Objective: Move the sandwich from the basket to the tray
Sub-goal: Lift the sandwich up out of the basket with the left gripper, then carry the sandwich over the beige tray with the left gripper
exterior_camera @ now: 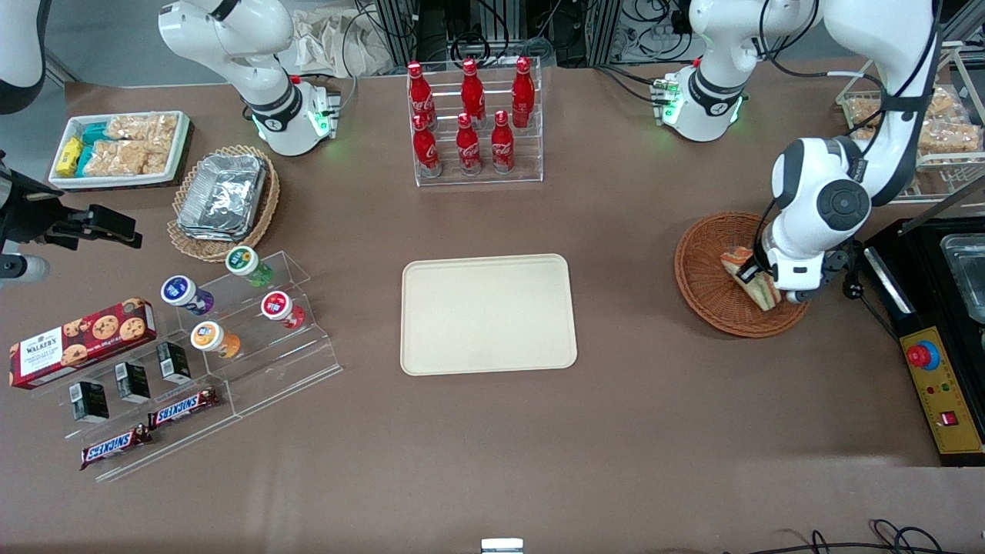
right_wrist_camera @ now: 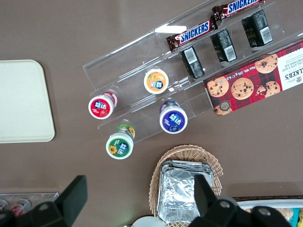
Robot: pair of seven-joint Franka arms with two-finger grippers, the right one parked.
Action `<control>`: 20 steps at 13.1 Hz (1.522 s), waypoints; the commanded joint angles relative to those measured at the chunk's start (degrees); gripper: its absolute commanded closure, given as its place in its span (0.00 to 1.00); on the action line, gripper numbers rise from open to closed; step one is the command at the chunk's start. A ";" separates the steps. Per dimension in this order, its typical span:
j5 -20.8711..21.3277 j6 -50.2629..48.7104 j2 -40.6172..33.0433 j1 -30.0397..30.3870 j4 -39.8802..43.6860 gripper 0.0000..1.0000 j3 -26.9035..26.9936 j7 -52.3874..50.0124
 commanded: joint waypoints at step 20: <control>-9.93 -24.54 16.93 -18.36 49.72 1.00 -10.86 8.41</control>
